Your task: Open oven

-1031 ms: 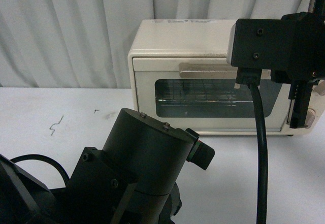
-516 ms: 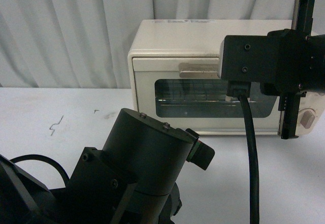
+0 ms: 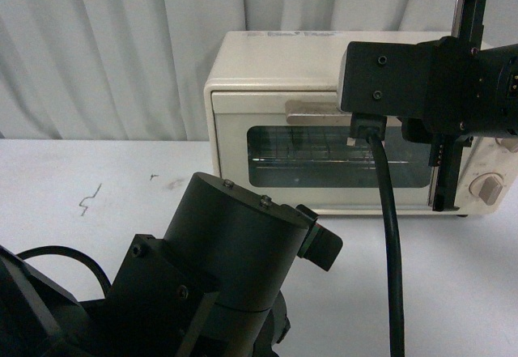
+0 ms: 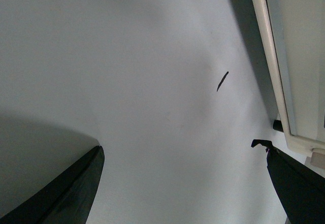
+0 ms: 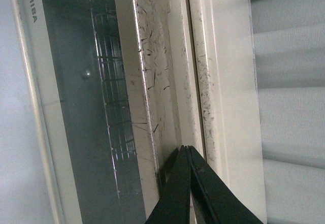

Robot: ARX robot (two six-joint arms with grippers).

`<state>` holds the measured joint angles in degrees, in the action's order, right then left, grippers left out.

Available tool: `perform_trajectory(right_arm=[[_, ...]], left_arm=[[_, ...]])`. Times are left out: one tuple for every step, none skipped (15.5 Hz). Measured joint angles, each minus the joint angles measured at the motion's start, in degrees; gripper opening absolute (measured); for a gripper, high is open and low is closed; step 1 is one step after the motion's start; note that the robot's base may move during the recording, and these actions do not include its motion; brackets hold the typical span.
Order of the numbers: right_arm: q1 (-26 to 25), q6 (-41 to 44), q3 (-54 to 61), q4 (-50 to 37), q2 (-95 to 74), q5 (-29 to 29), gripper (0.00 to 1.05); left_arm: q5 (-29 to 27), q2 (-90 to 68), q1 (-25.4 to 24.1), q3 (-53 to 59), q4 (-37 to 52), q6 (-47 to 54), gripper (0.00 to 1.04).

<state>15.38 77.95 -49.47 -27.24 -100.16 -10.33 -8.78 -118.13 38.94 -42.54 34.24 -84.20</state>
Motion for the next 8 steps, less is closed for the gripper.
perform_trajectory(right_arm=[[0.0, -1.1, 0.4, 0.1, 0.2, 0.0, 0.02], [0.0, -2.0, 0.6, 0.3, 0.3, -0.1, 0.02], [0.0, -3.1, 0.9, 1.0, 0.6, -0.3, 0.02], [0.0, -4.1, 1.2, 1.2, 0.9, -0.5, 0.02], [-0.1, -5.1, 1.2, 1.7, 1.0, -0.5, 0.02], [-0.1, -6.3, 1.4, 2.3, 1.4, -0.5, 0.02], [-0.1, -7.1, 1.5, 3.0, 1.7, -0.7, 0.02], [-0.4, -7.9, 1.9, 3.6, 2.1, -1.0, 0.02]], left_arm=[[0.0, 0.0, 0.0, 0.0, 0.0, 0.0, 0.98], [0.0, 0.0, 0.0, 0.0, 0.0, 0.0, 0.98], [0.0, 0.0, 0.0, 0.0, 0.0, 0.0, 0.98], [0.0, 0.0, 0.0, 0.0, 0.0, 0.0, 0.98], [0.0, 0.0, 0.0, 0.0, 0.0, 0.0, 0.98], [0.0, 0.0, 0.0, 0.0, 0.0, 0.0, 0.98], [0.0, 0.0, 0.0, 0.0, 0.0, 0.0, 0.98], [0.0, 0.0, 0.0, 0.0, 0.0, 0.0, 0.98]])
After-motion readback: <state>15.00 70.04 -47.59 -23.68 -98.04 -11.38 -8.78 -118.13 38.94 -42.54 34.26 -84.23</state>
